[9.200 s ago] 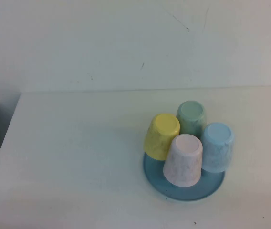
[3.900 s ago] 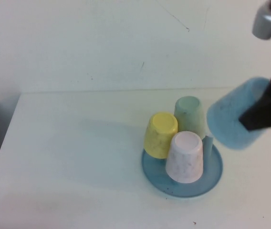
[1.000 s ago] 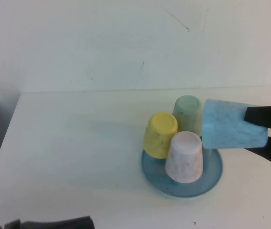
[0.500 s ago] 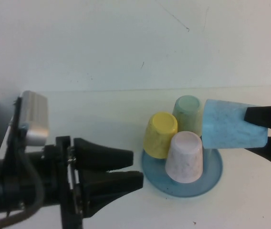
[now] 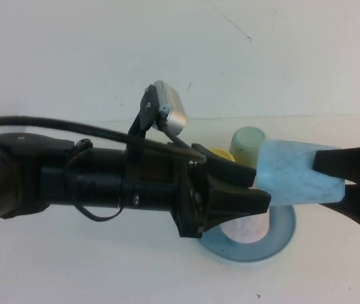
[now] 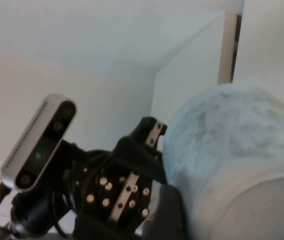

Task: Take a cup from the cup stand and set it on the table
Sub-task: Hand over the cup

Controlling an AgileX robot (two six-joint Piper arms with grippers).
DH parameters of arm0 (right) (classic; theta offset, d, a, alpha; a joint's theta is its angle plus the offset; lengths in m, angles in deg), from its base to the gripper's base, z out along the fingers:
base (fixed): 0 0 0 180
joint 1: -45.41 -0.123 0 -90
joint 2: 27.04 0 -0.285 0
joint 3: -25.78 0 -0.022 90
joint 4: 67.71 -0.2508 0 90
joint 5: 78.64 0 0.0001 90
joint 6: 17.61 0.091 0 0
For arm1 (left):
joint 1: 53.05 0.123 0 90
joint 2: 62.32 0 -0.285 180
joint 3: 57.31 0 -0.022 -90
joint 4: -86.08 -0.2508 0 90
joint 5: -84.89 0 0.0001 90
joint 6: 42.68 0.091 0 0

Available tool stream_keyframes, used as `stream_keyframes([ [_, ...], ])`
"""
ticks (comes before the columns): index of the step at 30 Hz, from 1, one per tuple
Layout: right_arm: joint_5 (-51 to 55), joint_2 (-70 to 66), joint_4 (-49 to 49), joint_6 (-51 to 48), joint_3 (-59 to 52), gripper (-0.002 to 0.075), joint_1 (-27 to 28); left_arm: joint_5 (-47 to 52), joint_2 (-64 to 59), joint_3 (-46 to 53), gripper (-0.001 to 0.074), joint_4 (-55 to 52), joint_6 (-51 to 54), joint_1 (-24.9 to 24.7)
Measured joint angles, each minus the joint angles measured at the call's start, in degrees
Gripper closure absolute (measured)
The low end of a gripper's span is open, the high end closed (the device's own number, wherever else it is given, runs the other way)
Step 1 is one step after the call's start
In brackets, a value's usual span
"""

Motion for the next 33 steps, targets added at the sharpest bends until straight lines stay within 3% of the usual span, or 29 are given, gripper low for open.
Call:
stream_keyframes([
  [9,0.4,0.0,-0.1,-2.6,0.0,0.0151,-1.4,3.7,-4.7,-3.4,0.033,0.1,0.0,-0.4],
  [17,0.9,0.0,-0.7,-3.9,0.0,0.0151,-1.4,2.9,-6.5,-7.2,0.0337,-0.3,0.0,-3.9],
  [20,1.2,0.0,-1.1,-3.9,0.0,0.0151,-1.4,1.4,-7.1,-8.3,0.0405,-0.4,-0.1,-5.1],
  [25,1.6,0.0,-2.2,-4.1,0.0,0.0151,-1.4,2.1,-7.5,-8.5,0.065,-0.5,-0.3,-5.6],
  [33,1.7,0.0,-2.5,-5.0,0.0,0.0151,-1.4,2.5,-7.5,-8.5,0.0697,-0.5,-1.2,-5.7],
])
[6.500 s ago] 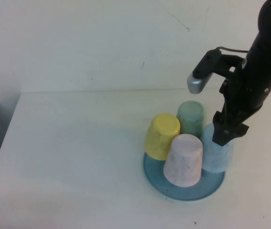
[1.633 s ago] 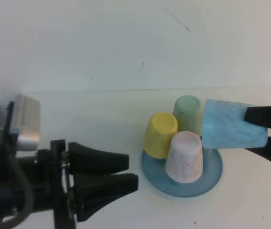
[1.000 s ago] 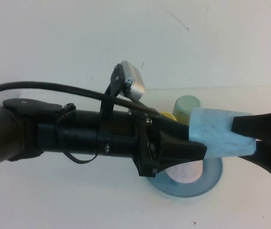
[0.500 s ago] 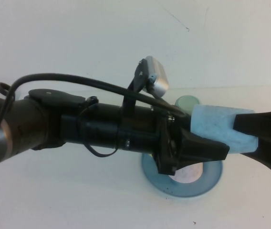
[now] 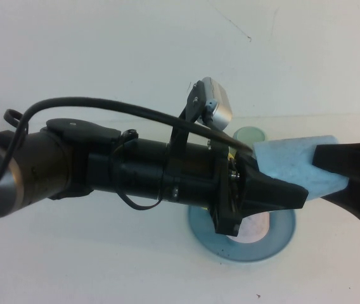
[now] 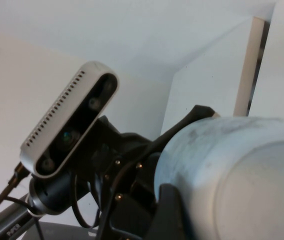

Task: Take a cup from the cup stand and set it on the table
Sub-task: Hand over the cup

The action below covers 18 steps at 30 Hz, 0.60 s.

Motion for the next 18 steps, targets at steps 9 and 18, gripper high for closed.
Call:
stream_keyframes([
  [9,0.0,0.0,-0.3,-3.0,0.0,0.0151,0.0,0.1,0.0,0.0,0.0697,0.0,0.4,0.0],
  [18,0.1,0.0,-0.5,-11.1,0.4,0.0152,0.0,-0.6,0.0,-0.1,0.0698,0.0,2.1,0.0],
])
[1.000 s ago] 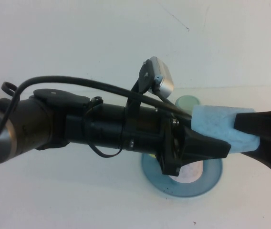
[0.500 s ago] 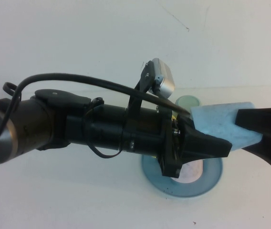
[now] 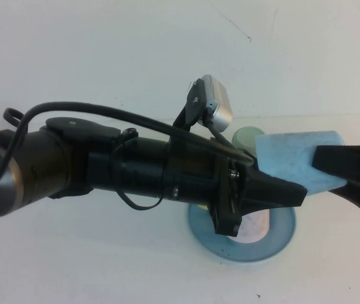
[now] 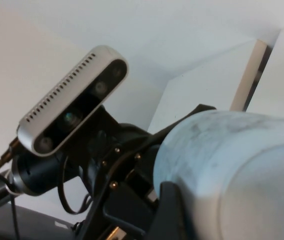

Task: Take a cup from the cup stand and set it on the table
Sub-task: Hand over the cup, then place the cup on the table

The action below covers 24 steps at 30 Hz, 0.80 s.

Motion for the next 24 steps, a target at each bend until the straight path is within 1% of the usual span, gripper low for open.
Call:
stream_keyframes([
  [2,0.0,0.0,-0.1,-1.0,0.0,0.0151,0.0,-0.1,0.0,-0.1,0.0698,-0.1,0.1,0.0],
  [7,-0.2,0.0,1.0,-3.0,0.0,0.0111,0.0,-0.1,0.0,-0.2,0.0699,-0.1,-0.1,0.0],
  [12,0.1,0.0,1.6,-2.8,0.0,0.0102,1.7,0.8,0.0,-0.2,0.0703,-0.1,-1.2,0.5],
  [18,-0.6,0.0,1.9,-1.2,0.6,0.0101,3.4,3.6,0.0,-0.2,0.0718,-1.3,-5.4,5.3],
  [20,-0.9,0.0,1.9,0.0,0.6,0.0101,3.4,3.6,0.1,-0.2,0.0718,-3.6,-7.5,7.1],
  [24,-1.0,0.0,2.1,1.1,0.6,0.0101,3.4,3.6,2.2,-0.2,0.0718,-12.6,-12.2,9.7],
])
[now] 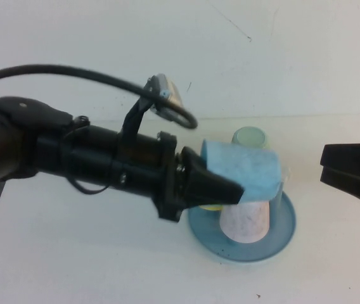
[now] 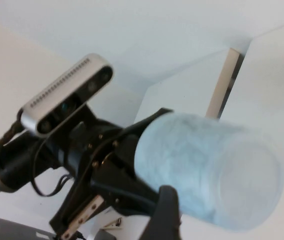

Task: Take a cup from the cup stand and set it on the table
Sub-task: Place the cup on the table

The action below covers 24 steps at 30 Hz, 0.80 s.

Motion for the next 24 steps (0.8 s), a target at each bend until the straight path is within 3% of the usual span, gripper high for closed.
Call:
stream_keyframes([
  [6,0.0,0.0,0.1,0.2,0.0,0.0101,0.0,-3.2,9.6,0.0,0.0718,-27.3,-17.2,-1.2],
  [9,0.0,0.0,1.8,0.2,0.0,0.0101,0.0,-6.0,14.5,-0.2,0.0718,-46.0,-32.1,-4.9],
  [14,0.0,0.0,4.6,-0.9,0.0,0.0101,0.0,-1.4,15.3,-2.9,0.0719,-72.8,-55.8,-11.5],
  [17,0.0,0.0,5.5,-1.7,0.0,0.0103,0.0,1.1,12.2,-3.9,0.0719,-79.2,-61.4,-13.1],
  [24,0.0,0.0,8.9,-2.1,0.0,0.0122,0.0,1.3,0.1,-4.1,0.0719,-82.3,-63.3,-13.5],
])
